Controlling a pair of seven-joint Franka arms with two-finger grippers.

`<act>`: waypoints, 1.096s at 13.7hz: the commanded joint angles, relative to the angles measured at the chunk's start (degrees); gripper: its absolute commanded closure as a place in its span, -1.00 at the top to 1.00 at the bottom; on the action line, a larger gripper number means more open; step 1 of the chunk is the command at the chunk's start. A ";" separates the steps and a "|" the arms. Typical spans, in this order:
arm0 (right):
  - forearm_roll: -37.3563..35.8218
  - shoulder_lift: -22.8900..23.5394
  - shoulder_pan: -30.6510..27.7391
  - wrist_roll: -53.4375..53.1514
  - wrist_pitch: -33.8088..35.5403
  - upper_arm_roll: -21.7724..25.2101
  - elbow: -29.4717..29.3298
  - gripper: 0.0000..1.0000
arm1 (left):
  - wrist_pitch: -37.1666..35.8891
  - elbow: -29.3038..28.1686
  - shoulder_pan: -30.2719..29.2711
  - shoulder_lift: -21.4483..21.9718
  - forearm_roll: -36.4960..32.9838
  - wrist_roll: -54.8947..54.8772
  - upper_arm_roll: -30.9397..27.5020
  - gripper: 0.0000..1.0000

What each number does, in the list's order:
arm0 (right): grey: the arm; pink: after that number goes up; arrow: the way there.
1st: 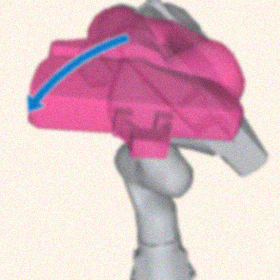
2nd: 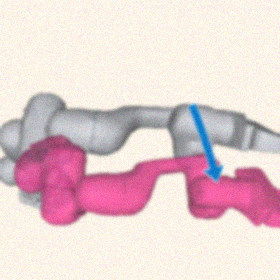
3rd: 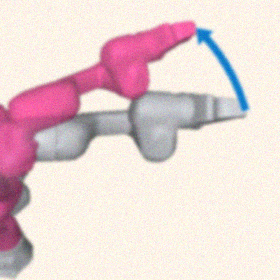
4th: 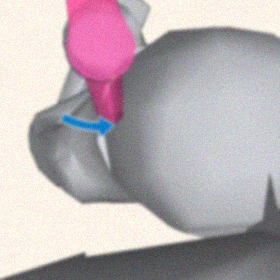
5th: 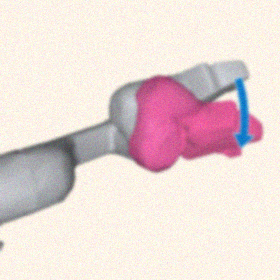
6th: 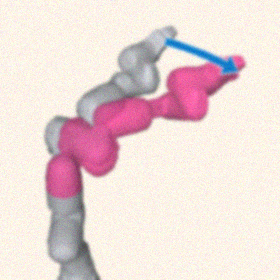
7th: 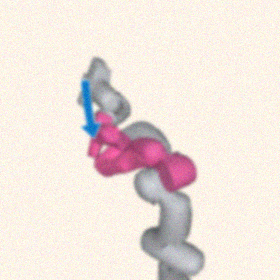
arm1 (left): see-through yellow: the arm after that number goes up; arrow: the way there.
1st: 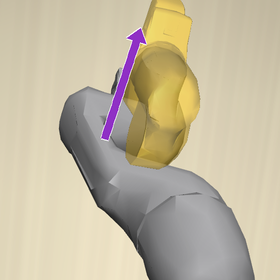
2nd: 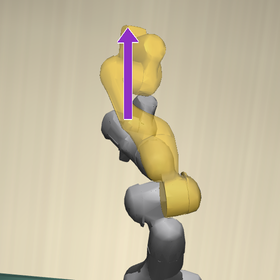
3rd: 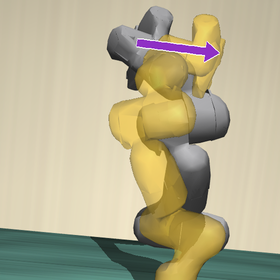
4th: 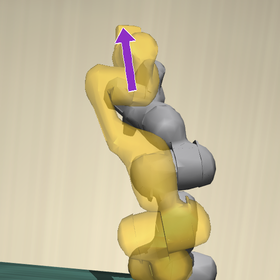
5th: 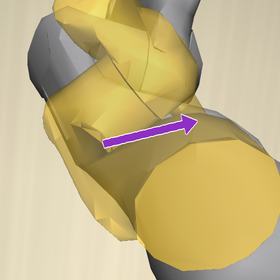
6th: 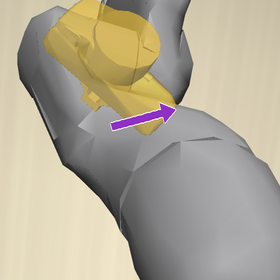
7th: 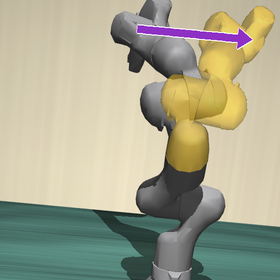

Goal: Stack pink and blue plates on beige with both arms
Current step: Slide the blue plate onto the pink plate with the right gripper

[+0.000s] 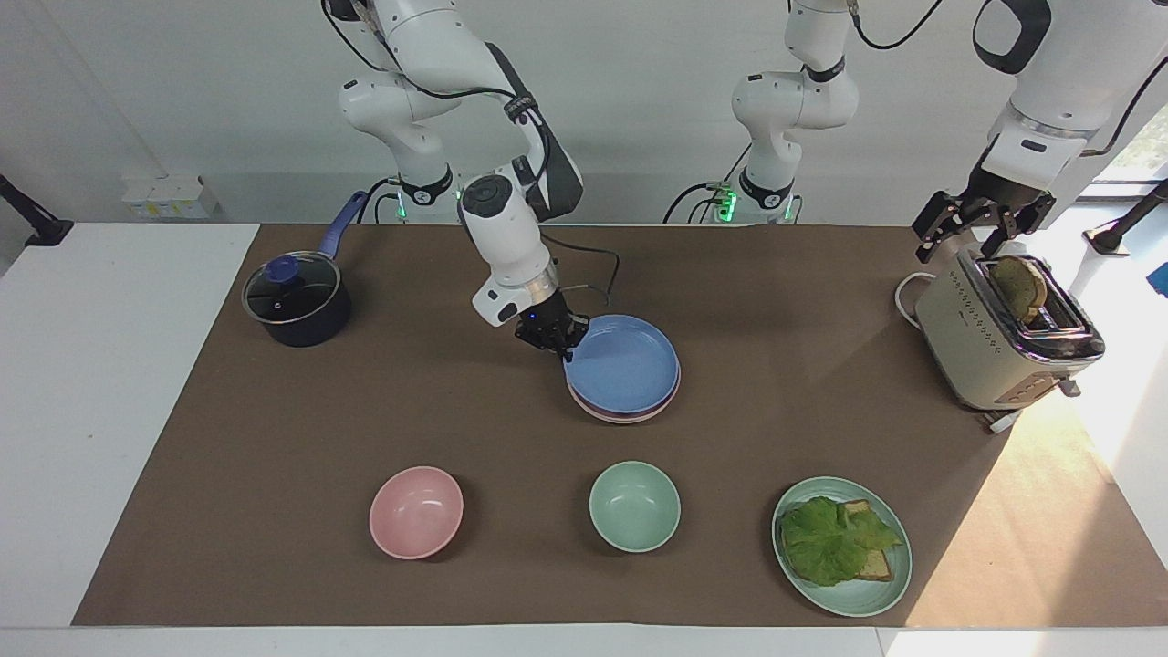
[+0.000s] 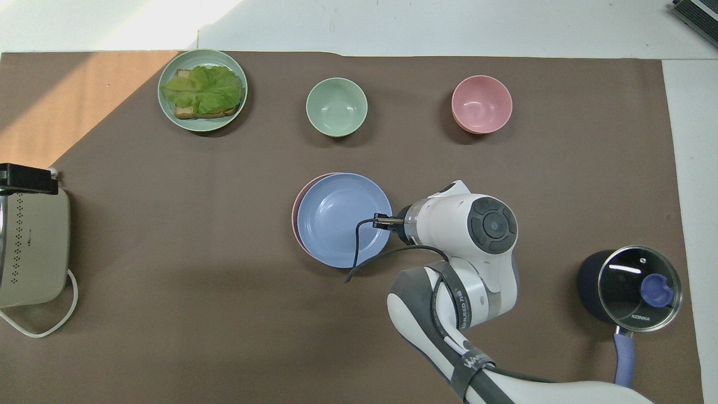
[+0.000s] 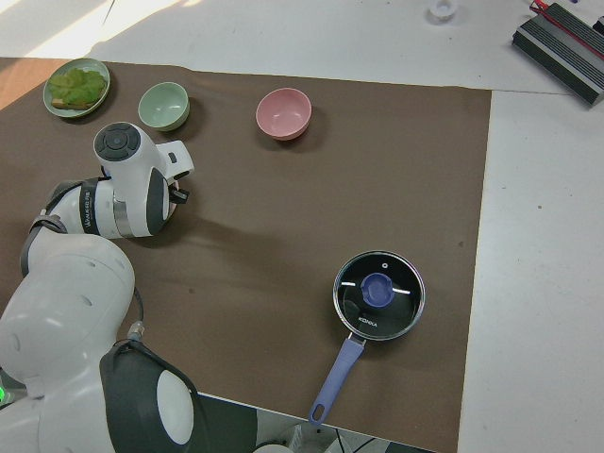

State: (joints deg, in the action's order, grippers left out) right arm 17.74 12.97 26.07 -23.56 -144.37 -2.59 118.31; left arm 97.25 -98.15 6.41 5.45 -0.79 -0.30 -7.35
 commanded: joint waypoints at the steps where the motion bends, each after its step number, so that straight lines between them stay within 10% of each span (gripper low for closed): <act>1: 0.37 1.44 0.03 -1.31 -0.12 0.04 -2.47 -1.00 | -1.28 0.94 -0.52 0.00 -0.44 -0.23 0.32 1.00; 12: 0.37 2.06 0.65 -1.40 0.40 0.13 -1.33 -0.96 | -1.28 0.94 -0.52 0.00 -0.44 -0.23 0.32 1.00; 14: 0.28 2.05 0.65 -1.31 0.67 0.13 -1.33 -0.72 | -1.28 0.94 -0.52 0.00 -0.44 -0.23 0.32 1.00; 15: 0.37 2.05 0.65 -1.31 0.67 0.13 -1.42 -0.30 | -1.28 0.94 -0.52 0.00 -0.44 -0.23 0.32 1.00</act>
State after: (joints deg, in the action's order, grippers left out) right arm 17.74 15.13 26.50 -23.58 -144.15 -2.58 116.99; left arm 97.21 -98.15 6.41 5.45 -0.79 -0.30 -7.35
